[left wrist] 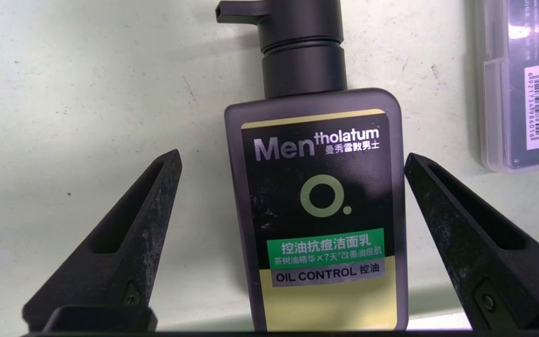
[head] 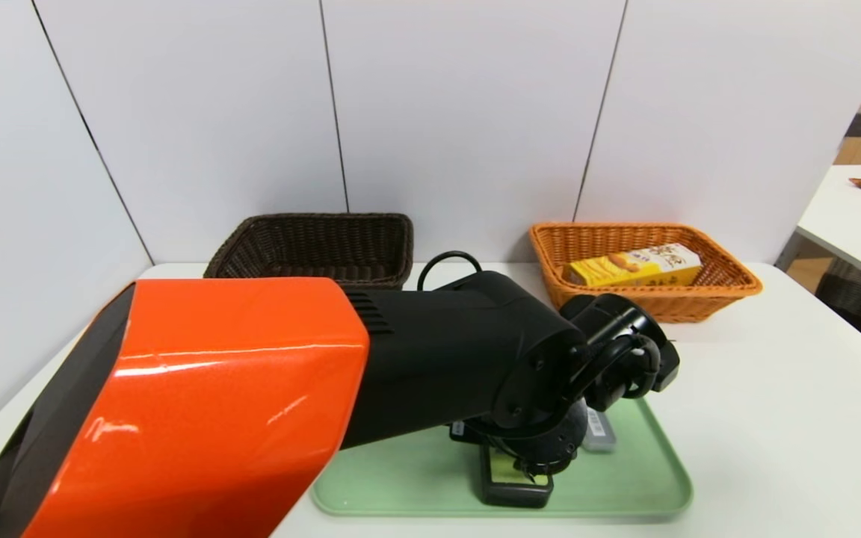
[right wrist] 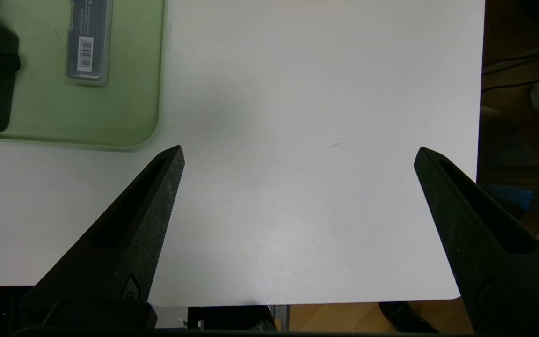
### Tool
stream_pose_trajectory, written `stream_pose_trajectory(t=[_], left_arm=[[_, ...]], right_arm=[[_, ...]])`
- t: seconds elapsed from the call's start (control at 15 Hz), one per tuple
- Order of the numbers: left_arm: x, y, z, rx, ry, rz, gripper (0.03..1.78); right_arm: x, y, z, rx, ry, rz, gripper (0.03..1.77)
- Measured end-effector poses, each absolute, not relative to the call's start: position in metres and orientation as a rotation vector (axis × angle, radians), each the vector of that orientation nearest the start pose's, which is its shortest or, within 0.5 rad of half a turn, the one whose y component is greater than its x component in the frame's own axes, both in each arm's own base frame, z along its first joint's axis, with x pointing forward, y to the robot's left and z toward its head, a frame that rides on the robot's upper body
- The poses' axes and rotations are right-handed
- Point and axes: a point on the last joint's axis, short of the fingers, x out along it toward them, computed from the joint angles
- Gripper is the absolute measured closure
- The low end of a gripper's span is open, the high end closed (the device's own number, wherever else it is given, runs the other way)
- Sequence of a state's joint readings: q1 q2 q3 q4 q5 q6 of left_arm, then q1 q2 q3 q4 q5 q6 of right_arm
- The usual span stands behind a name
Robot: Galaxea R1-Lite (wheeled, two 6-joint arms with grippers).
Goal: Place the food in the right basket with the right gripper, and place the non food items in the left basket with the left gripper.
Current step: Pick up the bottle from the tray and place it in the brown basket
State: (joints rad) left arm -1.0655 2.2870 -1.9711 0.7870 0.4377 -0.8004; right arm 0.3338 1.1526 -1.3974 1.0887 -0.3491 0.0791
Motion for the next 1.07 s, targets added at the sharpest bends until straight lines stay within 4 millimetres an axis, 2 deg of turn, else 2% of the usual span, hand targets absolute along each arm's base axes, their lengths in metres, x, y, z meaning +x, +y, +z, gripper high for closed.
stream_pose_trajectory(t=[0.47, 0.53, 0.67, 0.73, 1.07], left_arm=[[0.2174, -0.3738, 0.1520, 0.029, 0.952, -0.191, 0.13], [0.2172, -0.3738, 0.1516, 0.031, 0.954, -0.190, 0.34], [0.2174, -0.3743, 0.1503, 0.032, 0.955, -0.189, 0.65], [0.2174, -0.3743, 0.1500, 0.034, 0.956, -0.189, 0.73], [0.2177, -0.3743, 0.1494, 0.033, 0.957, -0.187, 0.77]], right_arm=[[0.0937, 0.0243, 0.3141, -0.208, 0.793, -0.046, 0.10], [0.0937, 0.0243, 0.3141, -0.208, 0.793, -0.046, 0.10], [0.0936, 0.0243, 0.3142, -0.208, 0.792, -0.046, 0.10], [0.0936, 0.0243, 0.3142, -0.208, 0.793, -0.046, 0.10], [0.0932, 0.0242, 0.3143, -0.207, 0.791, -0.045, 0.10]])
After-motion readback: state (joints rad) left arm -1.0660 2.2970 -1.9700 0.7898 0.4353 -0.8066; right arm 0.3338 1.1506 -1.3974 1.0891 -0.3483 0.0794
